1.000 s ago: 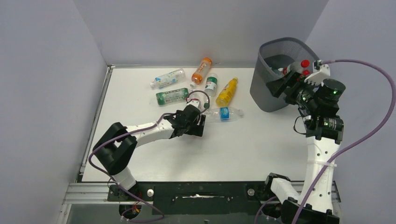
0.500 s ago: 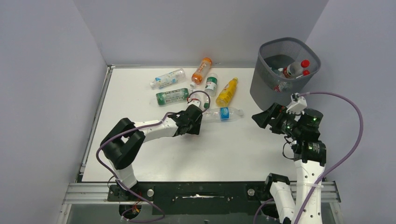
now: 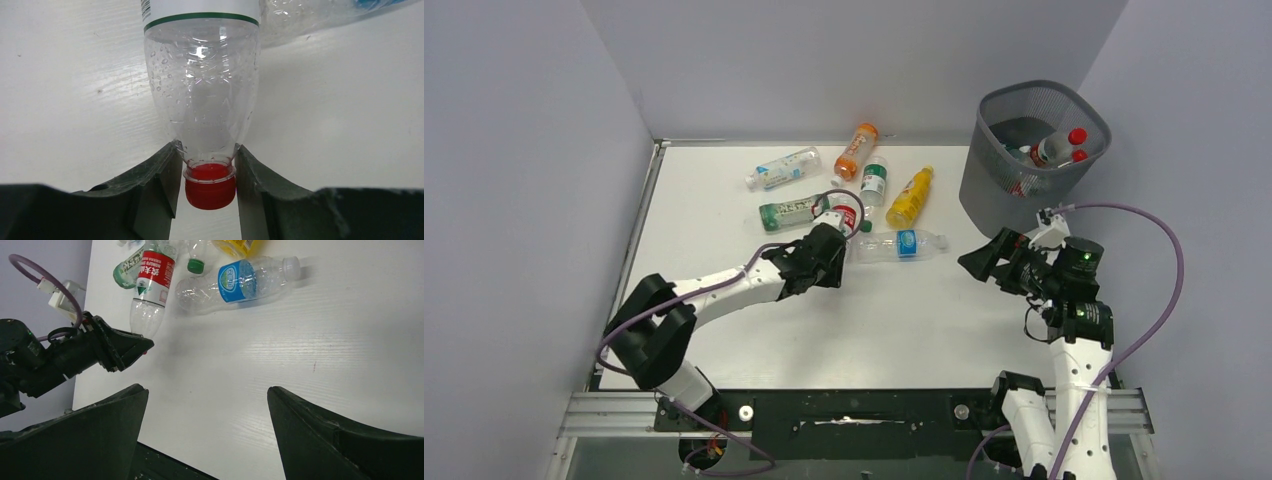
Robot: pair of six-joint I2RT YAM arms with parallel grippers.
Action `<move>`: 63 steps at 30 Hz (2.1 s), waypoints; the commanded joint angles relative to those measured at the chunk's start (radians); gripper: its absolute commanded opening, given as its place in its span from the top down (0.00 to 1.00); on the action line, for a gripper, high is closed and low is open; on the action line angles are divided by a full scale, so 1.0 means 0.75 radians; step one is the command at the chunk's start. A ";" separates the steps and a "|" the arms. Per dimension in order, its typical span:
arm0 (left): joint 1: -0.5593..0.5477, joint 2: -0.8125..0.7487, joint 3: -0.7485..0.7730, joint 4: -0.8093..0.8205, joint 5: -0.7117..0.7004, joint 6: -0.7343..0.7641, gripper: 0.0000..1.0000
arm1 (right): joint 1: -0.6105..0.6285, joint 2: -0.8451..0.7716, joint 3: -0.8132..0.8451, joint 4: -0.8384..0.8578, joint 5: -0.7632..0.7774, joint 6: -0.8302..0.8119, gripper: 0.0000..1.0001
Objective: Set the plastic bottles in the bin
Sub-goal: Pick up the plastic bottle at the center of the board, then place the plastic bottle in the trash bin.
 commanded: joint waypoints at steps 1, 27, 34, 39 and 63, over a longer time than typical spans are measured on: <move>-0.013 -0.134 -0.004 -0.020 -0.022 -0.024 0.67 | 0.021 0.017 -0.011 0.112 -0.044 0.024 0.06; -0.034 -0.368 0.043 -0.035 0.213 0.000 0.68 | 0.156 0.132 -0.137 0.454 -0.111 0.233 0.06; -0.042 -0.406 0.014 0.077 0.371 0.017 0.68 | 0.189 0.207 -0.131 0.681 -0.185 0.385 0.04; -0.046 -0.436 -0.025 0.191 0.491 0.007 0.68 | 0.238 0.296 -0.114 0.799 -0.196 0.452 0.02; -0.197 -0.341 -0.049 0.461 0.712 -0.016 0.68 | 0.500 0.436 -0.132 1.131 -0.100 0.635 0.00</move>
